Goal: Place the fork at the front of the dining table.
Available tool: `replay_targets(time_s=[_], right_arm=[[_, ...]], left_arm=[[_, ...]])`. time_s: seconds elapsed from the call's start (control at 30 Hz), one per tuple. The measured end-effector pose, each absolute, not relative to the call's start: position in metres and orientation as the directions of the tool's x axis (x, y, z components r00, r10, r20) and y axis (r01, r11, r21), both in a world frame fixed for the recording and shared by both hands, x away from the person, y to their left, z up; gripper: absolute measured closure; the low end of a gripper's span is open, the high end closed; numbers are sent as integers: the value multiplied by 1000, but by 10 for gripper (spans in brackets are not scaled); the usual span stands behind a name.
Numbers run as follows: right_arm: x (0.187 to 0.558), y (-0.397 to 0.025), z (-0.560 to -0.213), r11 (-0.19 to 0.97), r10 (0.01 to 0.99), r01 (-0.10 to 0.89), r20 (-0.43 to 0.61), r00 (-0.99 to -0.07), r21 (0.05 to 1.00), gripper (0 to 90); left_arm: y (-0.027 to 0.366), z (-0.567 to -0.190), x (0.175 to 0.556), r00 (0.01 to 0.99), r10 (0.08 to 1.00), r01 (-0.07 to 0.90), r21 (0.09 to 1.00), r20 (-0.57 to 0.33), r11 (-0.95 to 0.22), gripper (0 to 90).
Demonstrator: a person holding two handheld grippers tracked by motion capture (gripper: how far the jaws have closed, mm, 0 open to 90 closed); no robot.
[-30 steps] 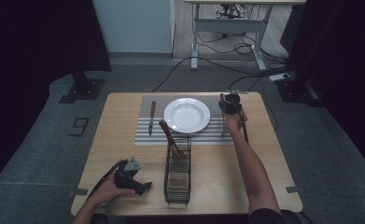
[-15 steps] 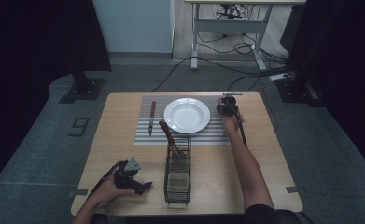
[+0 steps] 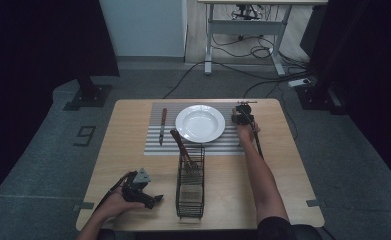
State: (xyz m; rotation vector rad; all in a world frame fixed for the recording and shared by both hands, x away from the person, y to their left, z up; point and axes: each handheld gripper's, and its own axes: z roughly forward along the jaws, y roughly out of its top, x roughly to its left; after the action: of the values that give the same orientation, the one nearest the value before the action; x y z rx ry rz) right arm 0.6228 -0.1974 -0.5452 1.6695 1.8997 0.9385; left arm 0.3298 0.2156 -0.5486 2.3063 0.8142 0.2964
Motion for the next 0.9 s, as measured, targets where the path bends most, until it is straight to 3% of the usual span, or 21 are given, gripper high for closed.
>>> replay_targets(time_s=[0.23,0.43,0.9], right_arm=[[621,-194,-545,69,979,676,83,-189,733,739],[618,-199,-543,14,973,684,148,-177,729,692],[589,-209,-527,47,963,669,144,-228,742,700]], left_arm=[[216,-549,330,780,626,475,658,-7,-585,0],[216,-549,330,780,626,475,658,-6,-585,0],[216,-549,330,780,626,475,658,-7,-585,0]])
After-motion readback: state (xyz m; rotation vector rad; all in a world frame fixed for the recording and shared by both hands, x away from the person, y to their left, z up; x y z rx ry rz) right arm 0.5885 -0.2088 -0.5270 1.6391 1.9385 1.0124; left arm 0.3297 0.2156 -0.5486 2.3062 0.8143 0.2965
